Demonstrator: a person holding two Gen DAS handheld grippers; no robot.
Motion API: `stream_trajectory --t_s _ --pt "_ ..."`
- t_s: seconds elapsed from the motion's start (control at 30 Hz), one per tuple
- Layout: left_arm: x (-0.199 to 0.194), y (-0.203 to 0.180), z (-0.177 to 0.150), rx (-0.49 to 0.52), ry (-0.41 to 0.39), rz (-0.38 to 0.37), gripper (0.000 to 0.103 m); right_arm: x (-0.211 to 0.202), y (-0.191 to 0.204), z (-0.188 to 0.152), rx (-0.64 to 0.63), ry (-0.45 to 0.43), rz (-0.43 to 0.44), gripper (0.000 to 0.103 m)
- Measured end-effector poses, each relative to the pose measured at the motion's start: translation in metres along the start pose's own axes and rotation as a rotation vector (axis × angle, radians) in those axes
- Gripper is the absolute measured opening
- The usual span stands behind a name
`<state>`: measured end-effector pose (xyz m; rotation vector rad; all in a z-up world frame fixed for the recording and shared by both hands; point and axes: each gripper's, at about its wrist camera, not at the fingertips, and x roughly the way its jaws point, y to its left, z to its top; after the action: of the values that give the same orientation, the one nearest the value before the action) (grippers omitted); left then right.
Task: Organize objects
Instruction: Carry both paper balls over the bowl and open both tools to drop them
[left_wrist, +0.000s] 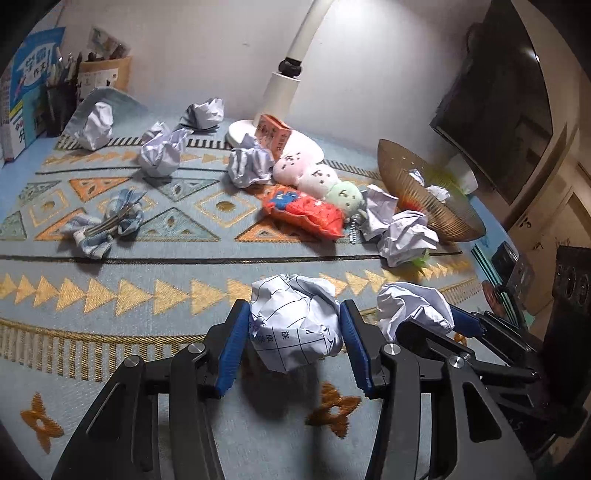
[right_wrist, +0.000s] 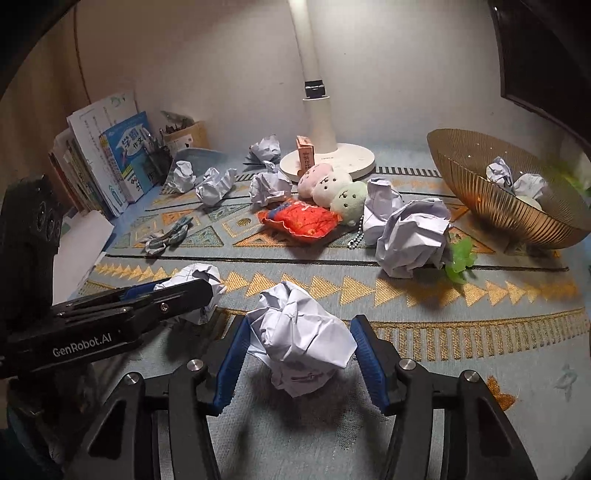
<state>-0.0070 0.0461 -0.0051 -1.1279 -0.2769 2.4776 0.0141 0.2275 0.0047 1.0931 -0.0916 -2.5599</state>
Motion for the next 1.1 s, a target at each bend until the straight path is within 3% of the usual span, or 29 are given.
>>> stream_trajectory --t_s 0.2,0.27,0.4,0.53,0.7,0.77,0.8,0.83,1.1 --pt "-0.008 -0.066 0.055 0.136 -0.064 -0.088 0.047 -0.055 -0.048 0.046 0.083 -0.150 -0.066 0.055" --pt "-0.002 -0.089 0.079 0.183 -0.082 -0.099 0.047 -0.073 -0.069 0.065 0.110 -0.199 -0.135 0.056" --pt "0.028 -0.132 0.127 0.254 -0.086 -0.141 0.047 -0.087 -0.127 0.099 0.227 -0.249 -0.292 0.056" --pt "0.077 -0.156 0.158 0.249 -0.027 -0.188 0.047 -0.081 -0.181 0.120 0.359 -0.236 -0.339 0.056" --pt "0.124 -0.174 0.177 0.246 0.015 -0.225 0.050 -0.059 -0.211 0.144 0.387 -0.213 -0.364 0.057" --pt "0.140 -0.172 0.183 0.198 0.028 -0.236 0.054 -0.046 -0.221 0.149 0.390 -0.191 -0.358 0.067" --pt "0.147 -0.171 0.184 0.183 0.042 -0.236 0.060 -0.039 -0.226 0.149 0.391 -0.176 -0.356 0.076" --pt "0.154 -0.170 0.185 0.172 0.062 -0.235 0.064 -0.034 -0.230 0.146 0.401 -0.164 -0.358 0.076" --pt "0.135 -0.157 0.170 0.173 0.067 -0.243 0.066 -0.040 -0.231 0.120 0.415 -0.167 -0.326 0.076"
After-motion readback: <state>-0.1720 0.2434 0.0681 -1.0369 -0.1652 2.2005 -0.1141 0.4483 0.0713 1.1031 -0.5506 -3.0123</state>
